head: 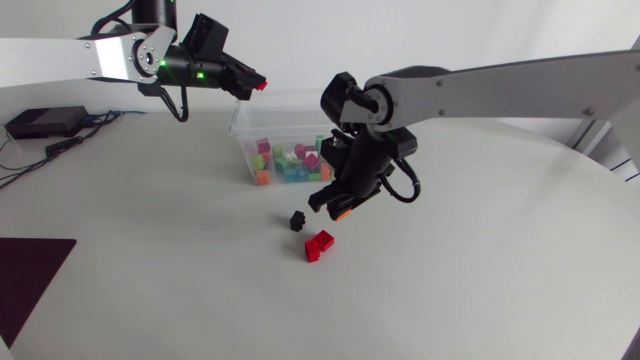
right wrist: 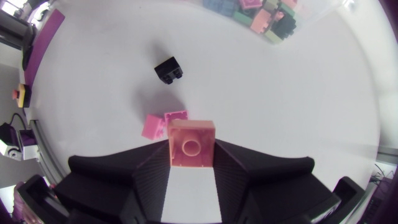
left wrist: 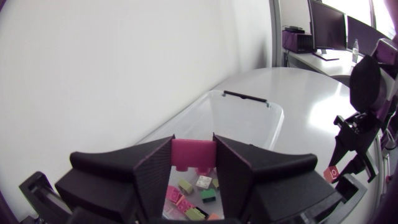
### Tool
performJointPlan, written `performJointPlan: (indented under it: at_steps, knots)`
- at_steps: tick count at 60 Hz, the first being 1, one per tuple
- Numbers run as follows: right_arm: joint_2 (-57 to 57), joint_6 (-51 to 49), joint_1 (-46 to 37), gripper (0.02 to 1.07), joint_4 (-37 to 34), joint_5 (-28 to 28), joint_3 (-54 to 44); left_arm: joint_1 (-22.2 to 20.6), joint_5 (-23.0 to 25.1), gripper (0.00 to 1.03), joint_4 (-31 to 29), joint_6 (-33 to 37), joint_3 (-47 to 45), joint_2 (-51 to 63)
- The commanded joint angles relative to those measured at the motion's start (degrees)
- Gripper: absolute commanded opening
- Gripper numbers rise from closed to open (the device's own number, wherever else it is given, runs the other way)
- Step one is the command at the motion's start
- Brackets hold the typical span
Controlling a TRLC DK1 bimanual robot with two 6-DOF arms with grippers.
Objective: Place the duplo bricks in the container
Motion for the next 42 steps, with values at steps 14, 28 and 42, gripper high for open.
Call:
performJointPlan:
  at_steps: [14,28,42]
  knots:
    - [-3.1,0.5,-1.5,0.28,0.2,0.5,2.4,-2.3,-3.7,0.39,2.2,-4.0,5.3,6.0]
    - [-4.5,-0.1,-3.4,0.28,0.3,0.4,6.4,-3.2,-7.1,0.98,3.7,-5.0,5.1,6.4]
    - [-6.4,-1.0,-4.3,0.27,5.5,-0.2,6.1,-3.4,-8.3,0.98,6.1,-2.9,-4.6,-1.6]
